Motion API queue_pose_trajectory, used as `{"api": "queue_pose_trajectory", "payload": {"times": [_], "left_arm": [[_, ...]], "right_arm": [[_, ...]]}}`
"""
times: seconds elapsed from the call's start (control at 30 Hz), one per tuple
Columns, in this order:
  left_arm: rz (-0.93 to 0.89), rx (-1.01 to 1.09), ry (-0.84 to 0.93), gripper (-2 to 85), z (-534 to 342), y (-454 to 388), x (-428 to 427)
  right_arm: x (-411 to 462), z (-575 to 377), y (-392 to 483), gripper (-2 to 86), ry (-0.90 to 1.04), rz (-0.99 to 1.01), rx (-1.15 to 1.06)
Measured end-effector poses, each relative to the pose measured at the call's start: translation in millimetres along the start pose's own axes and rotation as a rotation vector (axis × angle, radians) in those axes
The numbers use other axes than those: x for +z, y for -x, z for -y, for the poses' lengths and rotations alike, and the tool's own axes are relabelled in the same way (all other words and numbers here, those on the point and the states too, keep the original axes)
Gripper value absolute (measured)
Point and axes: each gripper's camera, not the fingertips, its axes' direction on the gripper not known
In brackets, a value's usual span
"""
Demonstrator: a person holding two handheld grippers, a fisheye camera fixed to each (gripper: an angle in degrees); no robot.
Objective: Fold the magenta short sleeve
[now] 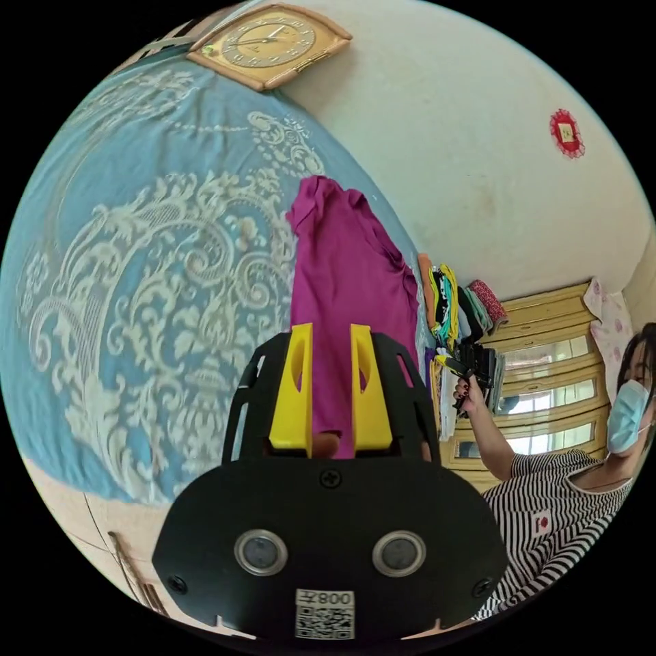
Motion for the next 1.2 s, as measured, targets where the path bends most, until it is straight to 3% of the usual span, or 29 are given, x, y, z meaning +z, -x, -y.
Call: {"api": "queue_pose_trajectory", "payload": {"times": [0.23,0.67,0.83,1.2], "left_arm": [[0.036,-0.14,0.1,10.5,-94,57,-3],[0.044,-0.152,0.124,9.5,-100,101,16],[0.077,-0.122,0.193,2.6,-102,107,18],[0.077,-0.194,0.012,0.6,-115,144,-60]], "right_arm": [[26,-61,-4,5.6,0.085,-0.033,0.16],[57,-18,-15,6.0,0.093,-0.073,0.221],[63,-9,-17,5.9,0.086,-0.083,0.221],[63,-18,-31,6.0,0.053,0.006,0.269]]}}
